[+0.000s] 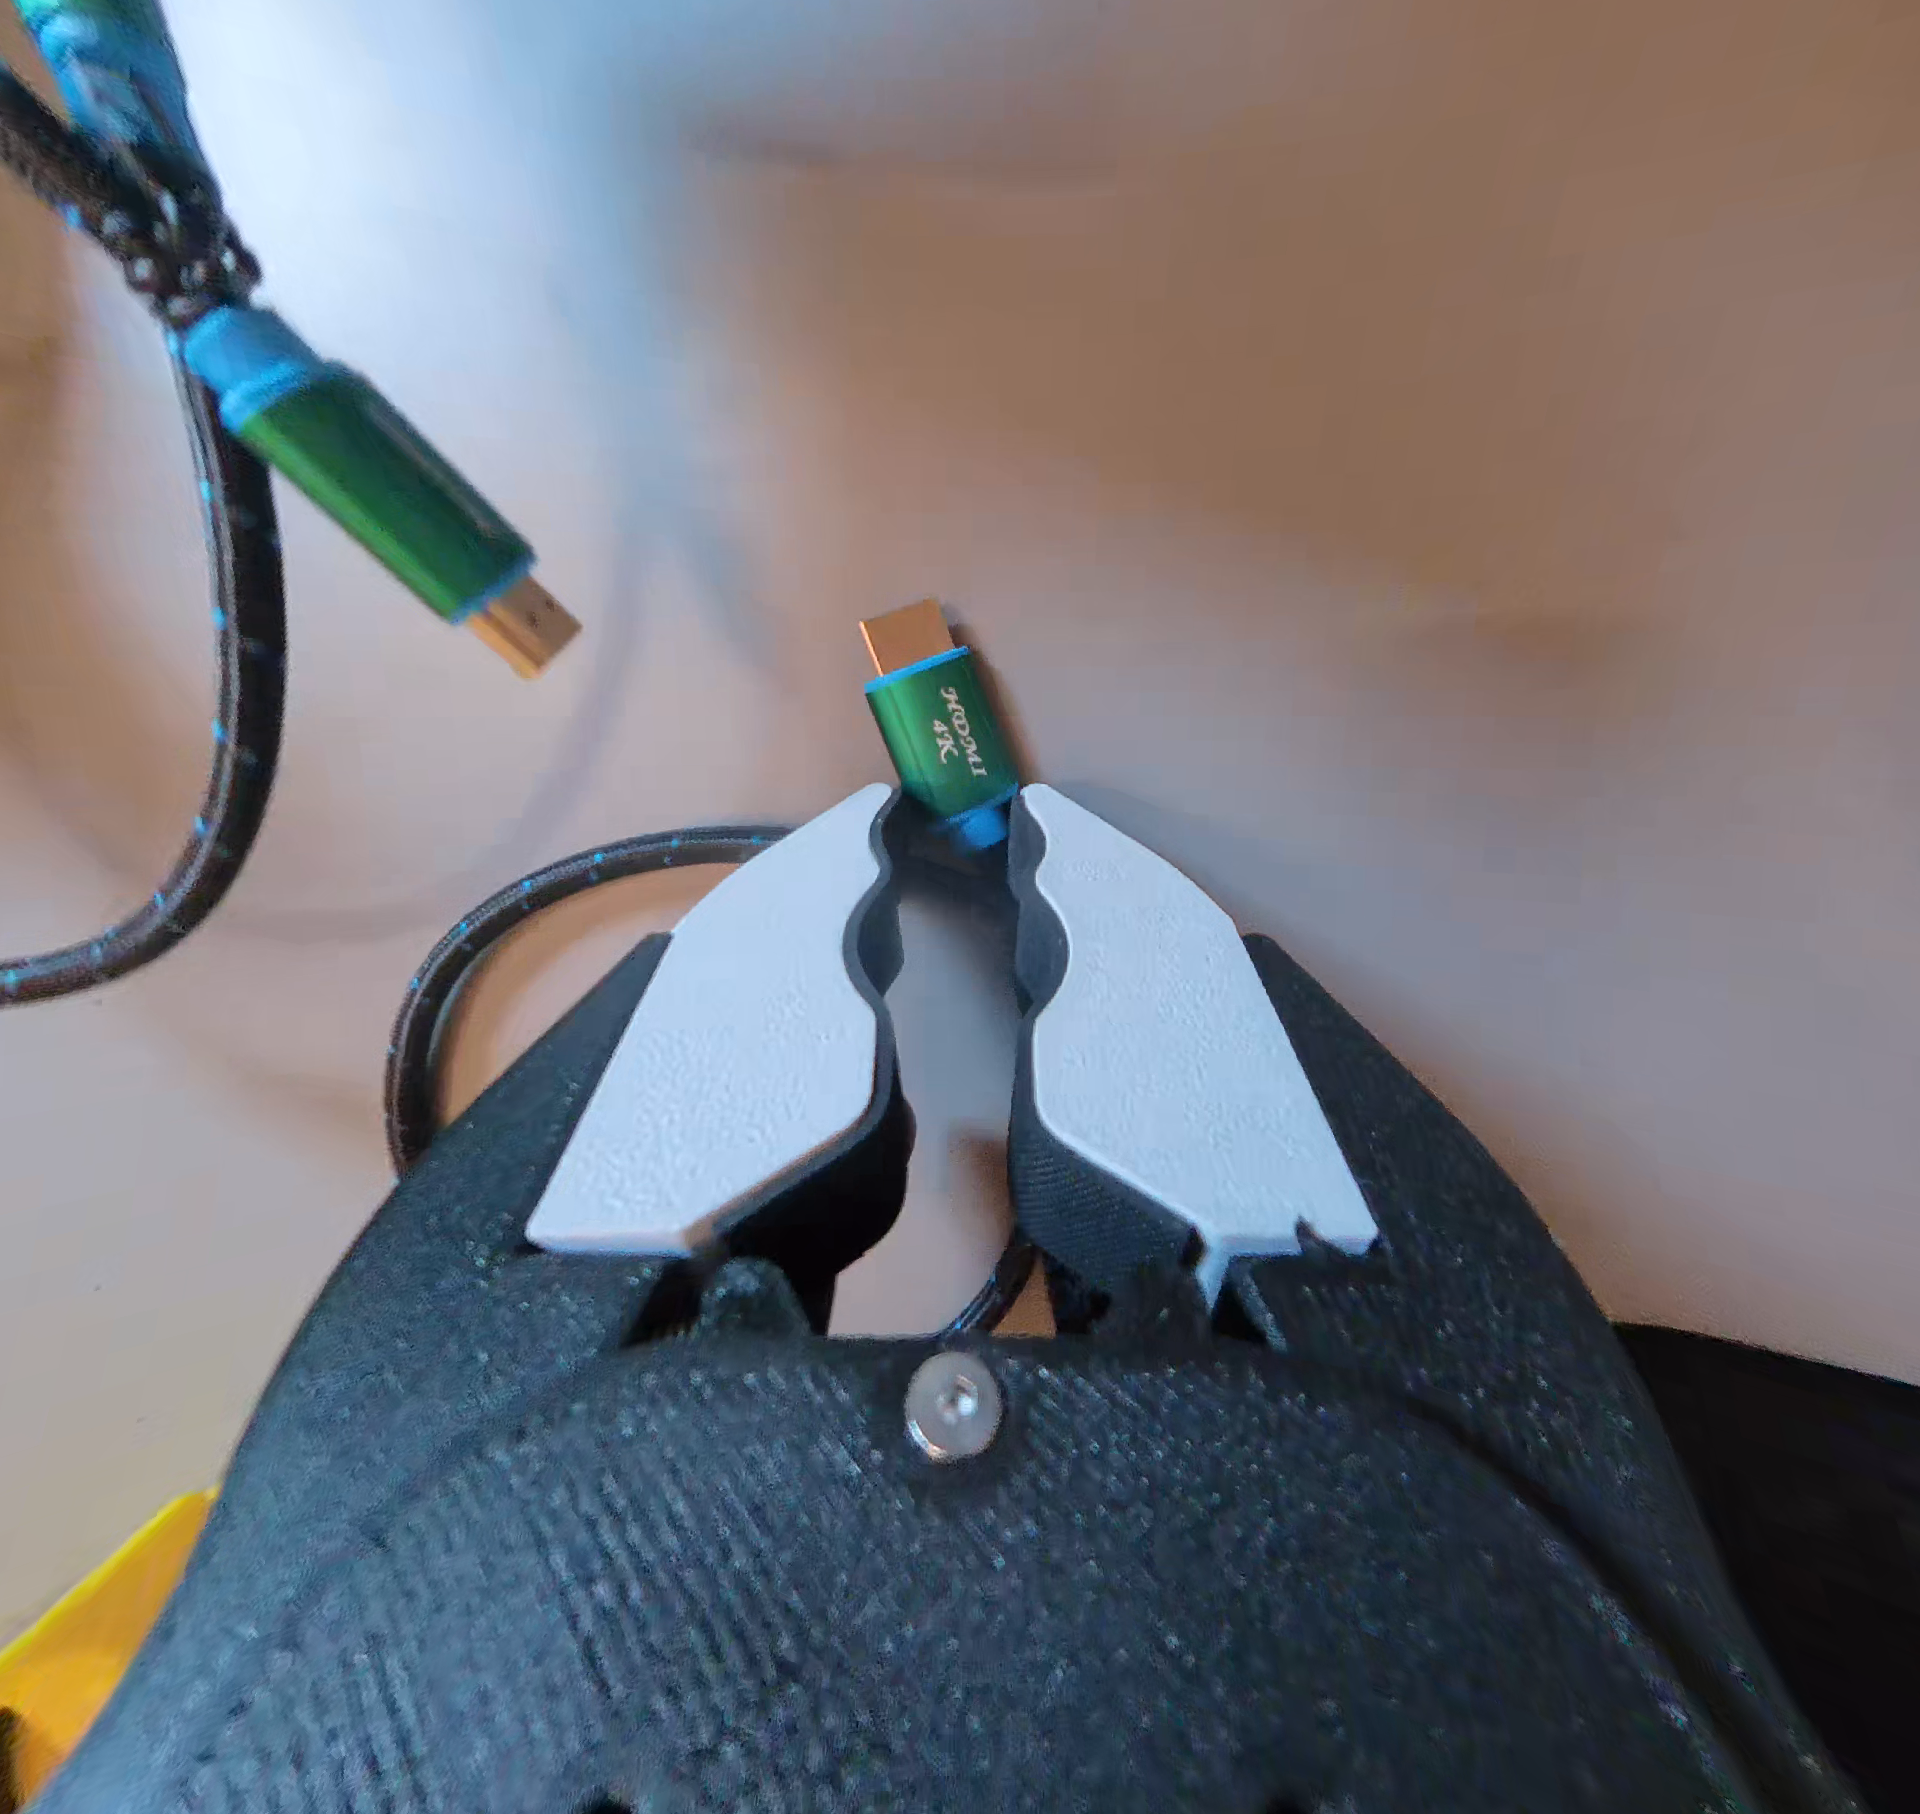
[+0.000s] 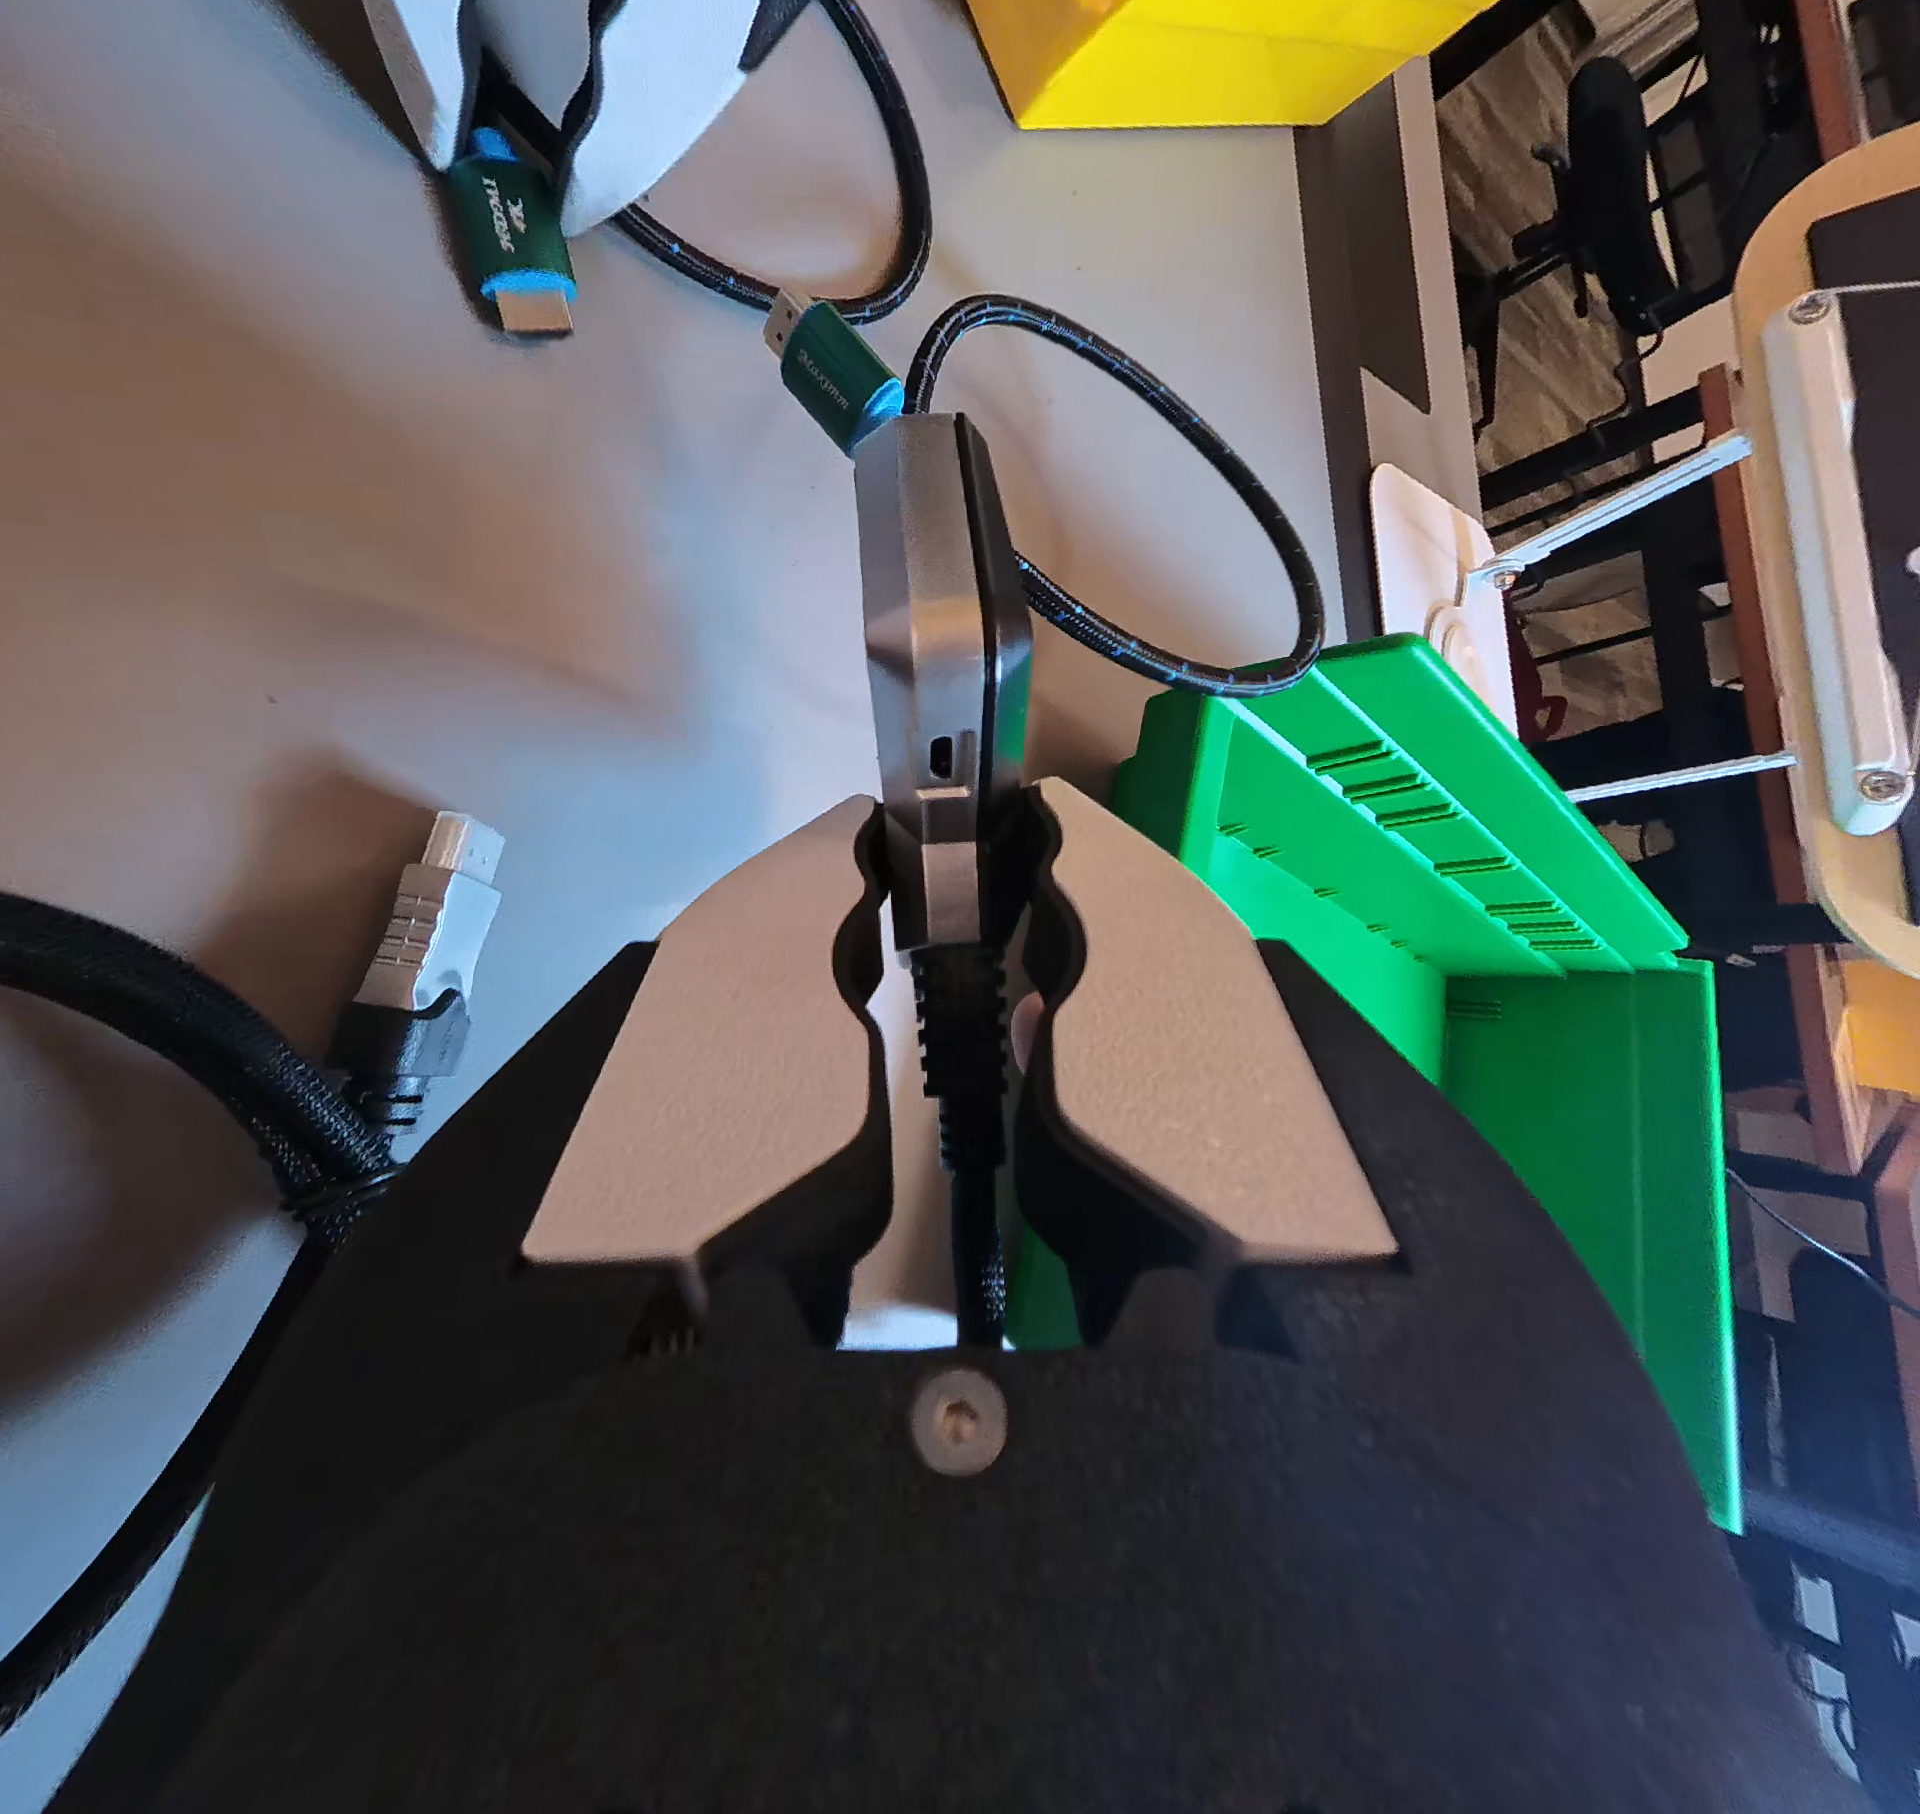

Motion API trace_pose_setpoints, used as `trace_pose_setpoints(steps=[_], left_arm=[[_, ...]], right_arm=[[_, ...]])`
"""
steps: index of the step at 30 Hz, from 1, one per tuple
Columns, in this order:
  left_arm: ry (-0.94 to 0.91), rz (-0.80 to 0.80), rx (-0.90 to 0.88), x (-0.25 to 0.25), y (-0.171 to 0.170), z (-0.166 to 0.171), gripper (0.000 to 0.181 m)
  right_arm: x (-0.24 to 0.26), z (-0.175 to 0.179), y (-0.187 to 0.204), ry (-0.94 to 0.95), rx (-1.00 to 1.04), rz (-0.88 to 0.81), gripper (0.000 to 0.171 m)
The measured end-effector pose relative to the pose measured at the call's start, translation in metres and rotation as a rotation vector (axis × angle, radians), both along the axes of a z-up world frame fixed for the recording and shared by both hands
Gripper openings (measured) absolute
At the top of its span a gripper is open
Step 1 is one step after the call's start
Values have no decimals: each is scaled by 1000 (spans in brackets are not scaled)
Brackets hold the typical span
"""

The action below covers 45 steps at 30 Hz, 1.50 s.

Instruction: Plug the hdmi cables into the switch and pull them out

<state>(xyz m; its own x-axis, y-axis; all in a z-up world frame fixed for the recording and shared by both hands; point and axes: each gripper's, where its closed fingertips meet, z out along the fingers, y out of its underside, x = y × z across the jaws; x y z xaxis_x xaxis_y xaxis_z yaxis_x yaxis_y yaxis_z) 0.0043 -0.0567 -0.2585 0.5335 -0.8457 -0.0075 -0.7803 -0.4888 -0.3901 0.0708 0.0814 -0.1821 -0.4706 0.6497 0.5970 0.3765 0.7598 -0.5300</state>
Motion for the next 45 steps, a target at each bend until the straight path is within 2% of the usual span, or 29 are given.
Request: trace_pose_setpoints(steps=[3, 7, 9, 14, 22, 30, 35, 41, 45], left_arm=[[-139, 67, 39, -5, -1, 14, 18], [-349, 139, 84, 1, 3, 63, 18], [-377, 149, 76, 5, 6, 78, 17], [-362, 139, -46, 14, 13, 90, 18], [-191, 101, -182, 7, 16, 81, 18], [-79, -59, -237, 12, 4, 74, 18], [-90, -149, -216, 11, 0, 72, 18], [-158, -256, -80, 17, -2, 76, 18], [-207, -267, -67, 20, -6, 76, 18]], right_arm=[[-4, -2, 1, 25, -9, 5, 23], [-19, 1, -2, 130, 60, 32, 23], [-27, 4, -7, 205, 111, 65, 23], [-35, 5, -19, 352, 347, 152, 23], [-41, 13, -38, 471, 519, 217, 23], [-42, 11, -60, 505, 556, 288, 22], [-43, 9, -66, 519, 575, 306, 22], [-40, 8, -68, 545, 563, 313, 22], [-38, 7, -72, 560, 578, 324, 22]])
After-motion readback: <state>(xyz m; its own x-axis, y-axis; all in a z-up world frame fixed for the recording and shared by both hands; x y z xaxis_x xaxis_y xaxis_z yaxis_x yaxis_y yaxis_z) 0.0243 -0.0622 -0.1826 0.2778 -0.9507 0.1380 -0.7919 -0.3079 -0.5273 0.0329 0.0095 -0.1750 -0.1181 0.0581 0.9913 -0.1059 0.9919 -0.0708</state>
